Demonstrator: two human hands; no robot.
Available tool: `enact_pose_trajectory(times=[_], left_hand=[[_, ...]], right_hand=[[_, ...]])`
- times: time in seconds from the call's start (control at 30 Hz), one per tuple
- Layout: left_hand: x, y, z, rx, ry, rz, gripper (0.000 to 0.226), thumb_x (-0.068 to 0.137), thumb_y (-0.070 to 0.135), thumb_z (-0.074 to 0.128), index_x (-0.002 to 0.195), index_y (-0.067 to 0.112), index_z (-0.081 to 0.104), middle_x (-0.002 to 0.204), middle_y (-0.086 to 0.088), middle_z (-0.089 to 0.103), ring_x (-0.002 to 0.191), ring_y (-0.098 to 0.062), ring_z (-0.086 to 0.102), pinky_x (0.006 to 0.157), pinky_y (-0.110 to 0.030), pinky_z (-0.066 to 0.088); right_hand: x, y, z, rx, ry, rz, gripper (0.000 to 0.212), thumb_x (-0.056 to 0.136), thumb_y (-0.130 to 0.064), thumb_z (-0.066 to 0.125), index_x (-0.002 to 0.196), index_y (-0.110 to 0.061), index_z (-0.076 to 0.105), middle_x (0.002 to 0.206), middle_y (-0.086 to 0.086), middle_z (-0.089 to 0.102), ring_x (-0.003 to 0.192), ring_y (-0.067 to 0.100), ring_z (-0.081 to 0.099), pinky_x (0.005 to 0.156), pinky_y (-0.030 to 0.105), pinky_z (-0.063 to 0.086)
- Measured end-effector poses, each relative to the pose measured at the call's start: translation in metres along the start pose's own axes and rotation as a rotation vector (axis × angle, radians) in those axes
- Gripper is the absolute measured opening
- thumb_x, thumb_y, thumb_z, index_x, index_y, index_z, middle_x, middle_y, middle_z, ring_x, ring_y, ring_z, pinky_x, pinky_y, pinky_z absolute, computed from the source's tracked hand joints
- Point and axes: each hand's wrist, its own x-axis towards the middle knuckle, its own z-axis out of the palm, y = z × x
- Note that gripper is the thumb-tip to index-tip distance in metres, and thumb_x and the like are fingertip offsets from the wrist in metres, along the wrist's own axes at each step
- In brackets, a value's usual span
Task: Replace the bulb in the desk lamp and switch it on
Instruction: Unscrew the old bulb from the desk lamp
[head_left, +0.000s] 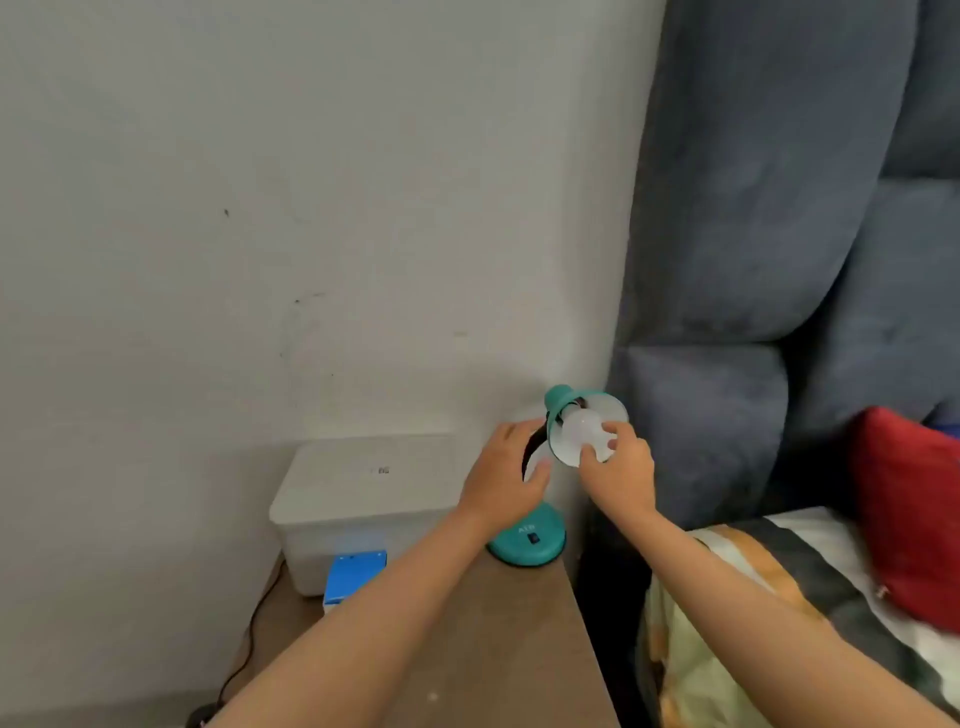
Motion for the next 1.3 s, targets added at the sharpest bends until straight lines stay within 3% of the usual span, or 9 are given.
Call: enact_pose_trajectory(times=[0.27,0.4,0.63,1.0,1.07,1.17,1.3], left_hand=[[0.043,-0.015,0.022,0.089,-0.014,0.089,0.047,0.089,0.019,0.053,0.135,0.022,0.042,0.128,-0.003,0.048,0.112,-0.015,0.051,0.092,-0.025,0.043],[0.057,-0.017,0.028,0.120,-0.022,0.122,0.044,0.091,0.016,0.050,0.133,0.024,0.045,0.125,-0.003,0.052,0.110,-0.017,0.052,0.092,-0.031,0.047],[0.072,-0.021,0.036,0.137,0.036,0.128,0.038,0.090,0.005,0.047,0.124,0.019,0.056,0.115,-0.007,0.059,0.094,-0.022,0.059,0.080,-0.032,0.050],[0.076,-0.023,0.038,0.096,0.048,0.120,0.040,0.086,0.000,0.050,0.118,0.021,0.060,0.107,-0.007,0.061,0.090,-0.023,0.062,0.080,-0.039,0.054],[0.078,-0.024,0.038,0.075,0.069,0.097,0.041,0.085,-0.001,0.049,0.117,0.023,0.060,0.104,-0.006,0.060,0.089,-0.022,0.061,0.080,-0.039,0.054],[0.078,-0.024,0.041,0.072,0.077,0.095,0.041,0.086,-0.001,0.048,0.118,0.022,0.060,0.102,-0.007,0.058,0.088,-0.019,0.057,0.078,-0.030,0.051],[0.077,-0.025,0.046,0.040,0.070,0.050,0.040,0.088,-0.001,0.045,0.118,0.023,0.058,0.102,-0.009,0.051,0.089,-0.017,0.054,0.075,-0.005,0.038]], right_hand=[[0.022,0.009,0.024,0.093,0.052,0.000,0.053,0.085,-0.027,0.063,0.133,-0.018,0.042,0.123,0.019,0.046,0.105,0.033,0.053,0.083,0.032,0.042],[0.033,0.008,0.029,0.148,0.074,0.042,0.054,0.085,-0.031,0.064,0.132,-0.016,0.044,0.124,0.019,0.045,0.106,0.032,0.053,0.082,0.031,0.041],[0.039,0.012,0.032,0.180,0.102,0.044,0.050,0.083,-0.027,0.067,0.129,-0.016,0.048,0.121,0.016,0.047,0.091,0.017,0.044,0.080,0.027,0.039],[0.044,0.024,0.038,0.097,0.165,-0.104,0.043,0.078,-0.015,0.072,0.120,-0.016,0.062,0.118,0.010,0.051,0.104,0.029,0.052,0.086,0.030,0.044],[0.044,0.023,0.037,0.117,0.172,-0.083,0.053,0.077,-0.014,0.072,0.128,-0.017,0.055,0.117,0.009,0.047,0.101,0.024,0.052,0.086,0.030,0.046],[0.043,0.025,0.035,0.221,0.178,0.080,0.071,0.077,-0.024,0.074,0.139,-0.019,0.039,0.118,0.011,0.042,0.096,0.019,0.046,0.083,0.024,0.040],[0.046,0.028,0.038,0.275,0.095,0.134,0.069,0.082,-0.035,0.068,0.140,-0.016,0.038,0.127,0.018,0.053,0.116,0.028,0.052,0.090,0.030,0.042]])
